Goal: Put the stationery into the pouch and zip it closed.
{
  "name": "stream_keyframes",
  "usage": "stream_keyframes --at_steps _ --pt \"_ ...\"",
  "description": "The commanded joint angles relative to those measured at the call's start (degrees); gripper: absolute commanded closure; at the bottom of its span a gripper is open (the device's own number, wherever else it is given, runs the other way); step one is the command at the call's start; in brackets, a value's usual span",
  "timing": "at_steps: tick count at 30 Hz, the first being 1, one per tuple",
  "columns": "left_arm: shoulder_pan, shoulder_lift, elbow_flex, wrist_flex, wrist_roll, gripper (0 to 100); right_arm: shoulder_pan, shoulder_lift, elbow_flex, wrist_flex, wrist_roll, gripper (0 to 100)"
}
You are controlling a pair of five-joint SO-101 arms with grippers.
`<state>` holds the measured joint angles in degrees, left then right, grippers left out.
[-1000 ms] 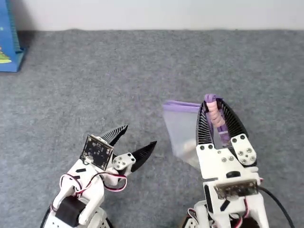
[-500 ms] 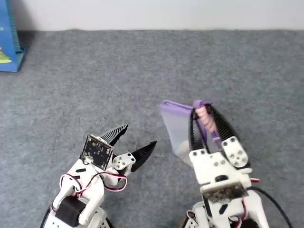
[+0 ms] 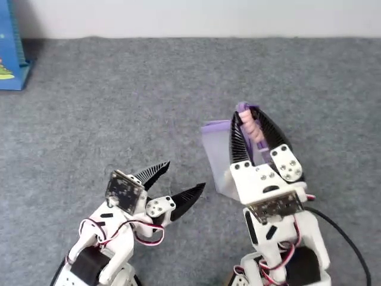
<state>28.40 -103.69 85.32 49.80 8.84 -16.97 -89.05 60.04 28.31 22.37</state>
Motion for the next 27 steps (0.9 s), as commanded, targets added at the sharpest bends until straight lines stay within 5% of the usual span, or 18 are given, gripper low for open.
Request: stream_keyframes --at_steps 1,22,27 --pt "0.5 -0.8 -4.5 -0.6 6.7 70 -1.7 3.8 -1.1 -4.0 -0.8 99.1" --pt "6.4 -0.8 -2.2 -1.8 9.5 70 -14.9 13.4 -25.2 13.1 -4.4 99.1" --pt "6.3 -0.8 0.0 -9.1 9.7 70 -15.0 13.6 -27.5 13.4 -4.6 99.1"
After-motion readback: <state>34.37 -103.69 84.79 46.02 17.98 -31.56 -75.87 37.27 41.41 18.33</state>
